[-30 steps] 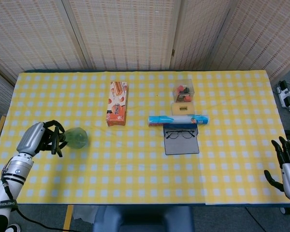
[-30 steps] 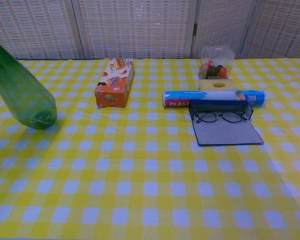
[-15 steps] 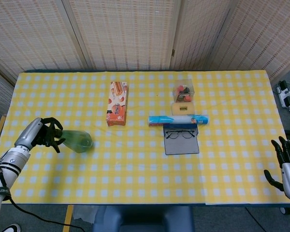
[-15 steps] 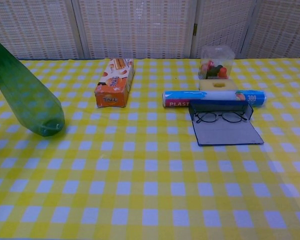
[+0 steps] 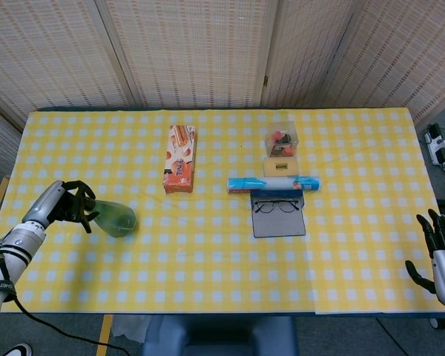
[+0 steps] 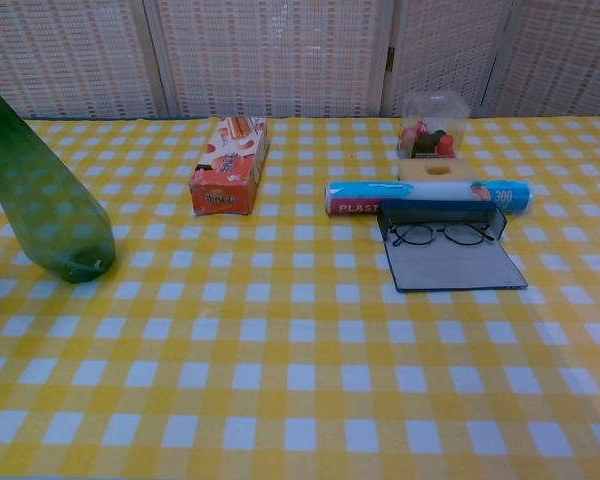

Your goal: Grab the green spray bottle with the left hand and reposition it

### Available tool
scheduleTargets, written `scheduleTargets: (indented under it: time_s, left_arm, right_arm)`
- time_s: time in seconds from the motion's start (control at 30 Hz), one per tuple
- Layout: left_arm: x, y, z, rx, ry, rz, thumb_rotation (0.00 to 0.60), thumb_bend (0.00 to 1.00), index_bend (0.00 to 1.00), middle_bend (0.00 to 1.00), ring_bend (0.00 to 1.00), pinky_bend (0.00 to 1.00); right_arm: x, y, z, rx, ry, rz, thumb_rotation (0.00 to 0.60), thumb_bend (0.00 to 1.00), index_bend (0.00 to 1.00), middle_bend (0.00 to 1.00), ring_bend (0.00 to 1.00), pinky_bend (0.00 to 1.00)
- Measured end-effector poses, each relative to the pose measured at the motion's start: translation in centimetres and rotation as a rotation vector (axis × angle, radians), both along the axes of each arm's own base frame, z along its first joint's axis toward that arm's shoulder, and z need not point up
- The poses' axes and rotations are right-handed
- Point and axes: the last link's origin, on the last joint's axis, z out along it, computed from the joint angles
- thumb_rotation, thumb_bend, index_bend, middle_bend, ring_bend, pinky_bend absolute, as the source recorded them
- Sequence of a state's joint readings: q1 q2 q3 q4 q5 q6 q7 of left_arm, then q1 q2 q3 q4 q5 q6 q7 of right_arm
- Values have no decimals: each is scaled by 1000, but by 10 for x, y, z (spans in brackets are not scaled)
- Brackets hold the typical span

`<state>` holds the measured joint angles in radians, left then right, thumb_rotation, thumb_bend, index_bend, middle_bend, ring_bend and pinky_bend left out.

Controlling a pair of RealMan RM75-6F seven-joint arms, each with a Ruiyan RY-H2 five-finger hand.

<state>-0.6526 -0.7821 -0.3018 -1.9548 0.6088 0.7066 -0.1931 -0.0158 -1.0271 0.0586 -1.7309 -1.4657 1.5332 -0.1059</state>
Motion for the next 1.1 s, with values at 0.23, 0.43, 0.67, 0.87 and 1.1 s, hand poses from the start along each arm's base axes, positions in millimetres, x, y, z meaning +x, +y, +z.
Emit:
scheduleTargets:
  time_s: [0.23,0.43,0.67,0.87,1.1]
  left_arm:
    - [0,3,1,13,-23,-4,600,384,386,1000,1000,1000]
    - [-3,4,4,27,-41,-5,600,312,375,1000,1000,1000]
    - [-5,4,7,38,-40,-16,600,244,330,1000,1000,1000]
    - [-9,0,13,68,-1,-32,600,215,275,1000,1000,1000]
    - [-27,-15,27,183,87,-47,600,203,258,1000,1000,1000]
  right_arm:
    - [0,0,0,-1,0,0,600,343,0,0,0,0]
    - [0,0,0,-4,1,-1,600,343,0,0,0,0]
    - [0,0,0,-4,0,-1,600,343,0,0,0,0]
    - [0,0,1,-4,-1,0,600,342,0,0,0,0]
    - [1,2,2,-6,-3,6,600,342,0,0,0,0]
